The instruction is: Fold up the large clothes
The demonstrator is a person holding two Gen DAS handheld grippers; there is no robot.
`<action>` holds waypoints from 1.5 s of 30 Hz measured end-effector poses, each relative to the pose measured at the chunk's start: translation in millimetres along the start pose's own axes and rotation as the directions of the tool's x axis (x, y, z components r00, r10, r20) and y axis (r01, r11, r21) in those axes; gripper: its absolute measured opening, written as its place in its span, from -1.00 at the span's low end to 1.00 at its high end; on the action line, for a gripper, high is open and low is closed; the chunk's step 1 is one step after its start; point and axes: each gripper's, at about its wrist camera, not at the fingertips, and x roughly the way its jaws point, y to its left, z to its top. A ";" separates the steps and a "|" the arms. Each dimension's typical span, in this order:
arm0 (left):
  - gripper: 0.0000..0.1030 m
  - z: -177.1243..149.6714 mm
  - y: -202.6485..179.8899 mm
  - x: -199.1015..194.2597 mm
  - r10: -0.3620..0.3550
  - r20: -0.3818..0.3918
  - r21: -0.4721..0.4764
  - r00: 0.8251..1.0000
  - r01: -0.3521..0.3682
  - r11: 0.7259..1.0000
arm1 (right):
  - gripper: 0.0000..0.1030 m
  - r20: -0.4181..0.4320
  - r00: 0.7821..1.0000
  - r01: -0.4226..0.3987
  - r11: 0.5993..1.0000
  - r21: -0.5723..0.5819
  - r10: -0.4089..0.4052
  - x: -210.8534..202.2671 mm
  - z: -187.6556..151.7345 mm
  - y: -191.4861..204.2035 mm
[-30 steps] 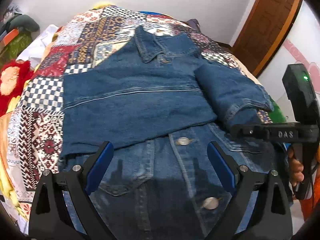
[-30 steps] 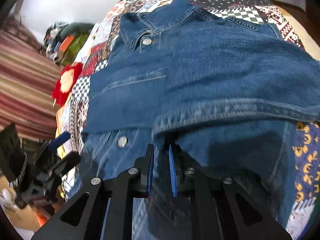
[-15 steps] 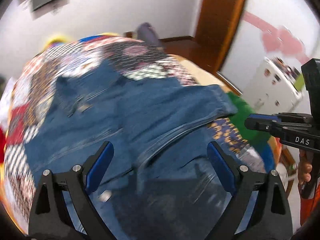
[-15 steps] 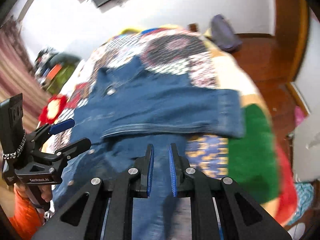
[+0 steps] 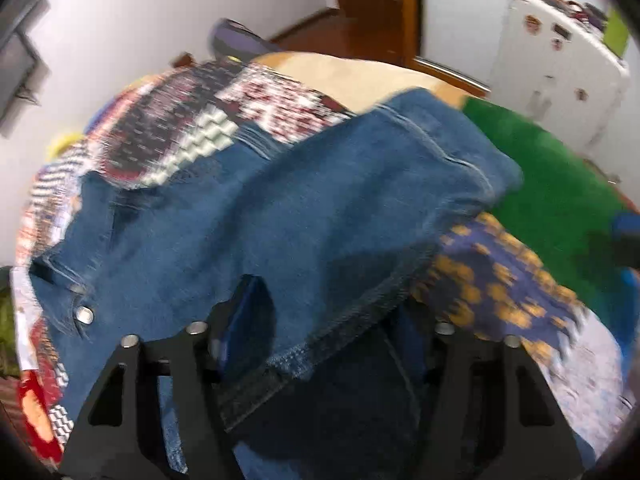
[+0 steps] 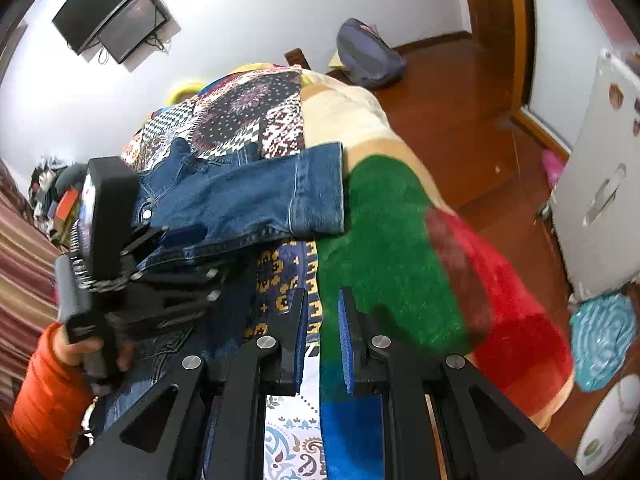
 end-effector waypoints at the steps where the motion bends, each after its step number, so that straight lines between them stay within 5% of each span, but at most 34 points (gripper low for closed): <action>1: 0.09 0.2 2.7 -1.1 -0.014 0.013 -0.022 1.000 0.014 1.000 | -0.79 -0.005 1.000 -0.004 1.000 0.003 0.004 3.3 -1.5 2.5; 5: -0.34 -2.1 13.1 -20.6 -0.073 0.075 -0.088 0.994 0.080 0.993 | -0.79 -0.033 0.999 -0.009 1.000 -0.002 0.009 16.5 -2.3 8.2; 10: -0.51 0.2 25.2 -44.0 -0.120 0.122 -0.146 0.985 0.137 0.980 | -0.79 -0.049 0.999 -0.016 0.999 -0.035 0.014 26.8 1.9 22.0; 16: -0.67 6.1 57.8 -69.2 -0.226 0.196 -0.234 0.954 0.269 0.934 | -0.79 -0.040 0.998 -0.041 0.995 -0.087 0.038 30.6 13.1 47.8; 25: -0.75 -16.7 115.0 -105.0 -0.067 0.276 -0.344 0.959 0.164 0.924 | -0.79 -0.077 0.993 -0.096 0.982 -0.161 0.084 48.5 19.3 92.3; 33: -0.80 -102.8 202.9 -130.5 0.097 0.236 -0.532 0.967 0.045 0.845 | -0.78 -0.106 0.994 -0.042 0.959 -0.282 0.012 76.4 28.1 120.8; 38: -0.80 -163.1 233.8 -111.0 0.095 0.139 -0.619 0.986 0.012 0.785 | -0.79 -0.209 0.964 0.071 0.916 -0.395 -0.165 123.6 14.8 116.8; 45: -0.75 -228.4 227.7 -73.9 0.032 0.069 -0.685 0.997 0.024 0.728 | -0.78 -0.175 0.965 0.099 0.892 -0.442 -0.193 119.4 5.5 110.9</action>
